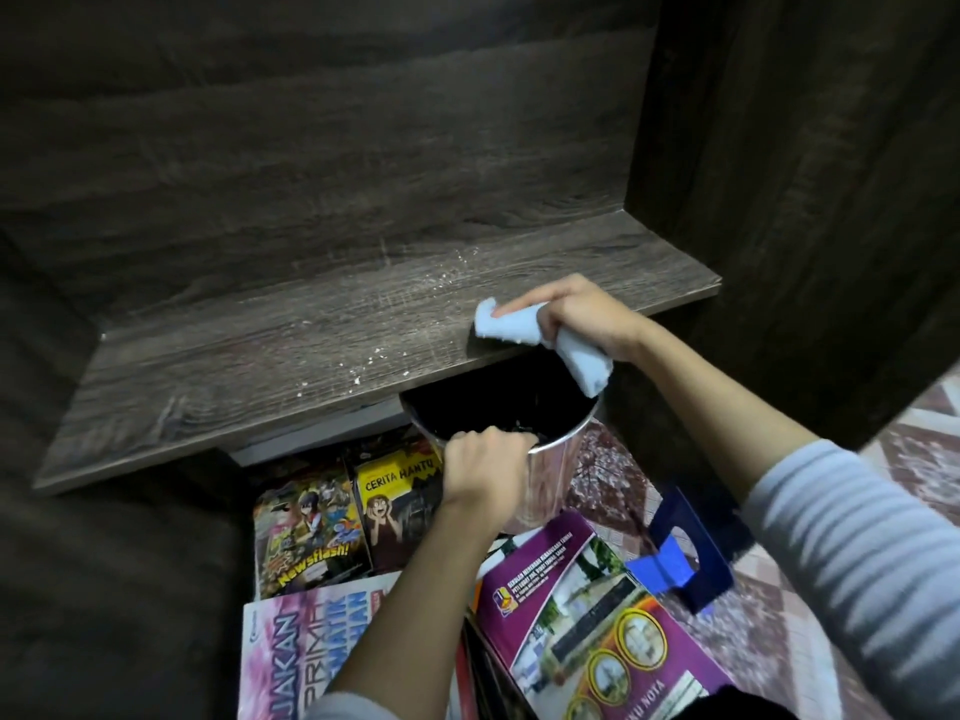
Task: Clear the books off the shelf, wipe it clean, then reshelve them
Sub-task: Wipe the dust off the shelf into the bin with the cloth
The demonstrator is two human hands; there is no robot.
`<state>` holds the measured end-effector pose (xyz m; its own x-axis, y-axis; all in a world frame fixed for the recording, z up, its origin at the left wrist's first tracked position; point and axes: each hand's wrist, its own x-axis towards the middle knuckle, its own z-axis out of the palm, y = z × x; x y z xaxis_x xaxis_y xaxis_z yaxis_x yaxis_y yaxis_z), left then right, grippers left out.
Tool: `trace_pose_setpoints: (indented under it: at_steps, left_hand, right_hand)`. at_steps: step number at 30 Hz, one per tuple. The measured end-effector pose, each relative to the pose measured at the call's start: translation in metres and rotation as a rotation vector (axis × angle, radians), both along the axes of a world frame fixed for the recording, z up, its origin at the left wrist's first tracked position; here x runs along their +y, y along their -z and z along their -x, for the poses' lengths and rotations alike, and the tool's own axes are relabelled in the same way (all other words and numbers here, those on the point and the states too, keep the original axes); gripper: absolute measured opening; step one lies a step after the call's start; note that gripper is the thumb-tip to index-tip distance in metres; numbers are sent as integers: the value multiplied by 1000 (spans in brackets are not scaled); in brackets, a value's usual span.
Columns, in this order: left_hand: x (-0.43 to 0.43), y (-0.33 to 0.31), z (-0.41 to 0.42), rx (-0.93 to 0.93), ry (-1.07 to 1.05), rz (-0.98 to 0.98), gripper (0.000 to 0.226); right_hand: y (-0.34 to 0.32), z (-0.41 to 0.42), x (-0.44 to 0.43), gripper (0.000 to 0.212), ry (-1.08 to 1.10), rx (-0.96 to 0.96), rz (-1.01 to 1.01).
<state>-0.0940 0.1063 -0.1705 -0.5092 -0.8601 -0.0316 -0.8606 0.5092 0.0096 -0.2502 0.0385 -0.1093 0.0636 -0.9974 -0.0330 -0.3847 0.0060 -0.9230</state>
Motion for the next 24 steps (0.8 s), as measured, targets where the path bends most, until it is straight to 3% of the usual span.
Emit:
trace_pose_setpoints:
  at_steps: [2, 4, 7, 10, 17, 24]
  left_hand:
    - [-1, 0, -1, 4, 1, 7, 24]
    - [-2, 0, -3, -1, 3, 18, 25]
    - [-2, 0, -4, 11, 12, 13, 24]
    - [-2, -1, -6, 5, 0, 15, 23]
    - [-1, -7, -7, -20, -20, 30, 24]
    - [1, -10, 0, -23, -38, 29, 25]
  right_hand:
    - [-1, 5, -6, 51, 122, 45, 68]
    - [5, 8, -14, 44, 175, 325, 103]
    - [20, 0, -26, 47, 94, 694, 86]
    - [27, -17, -33, 50, 32, 880, 123]
    - [26, -43, -38, 58, -128, 813, 113]
    - [31, -45, -11, 52, -203, 695, 287]
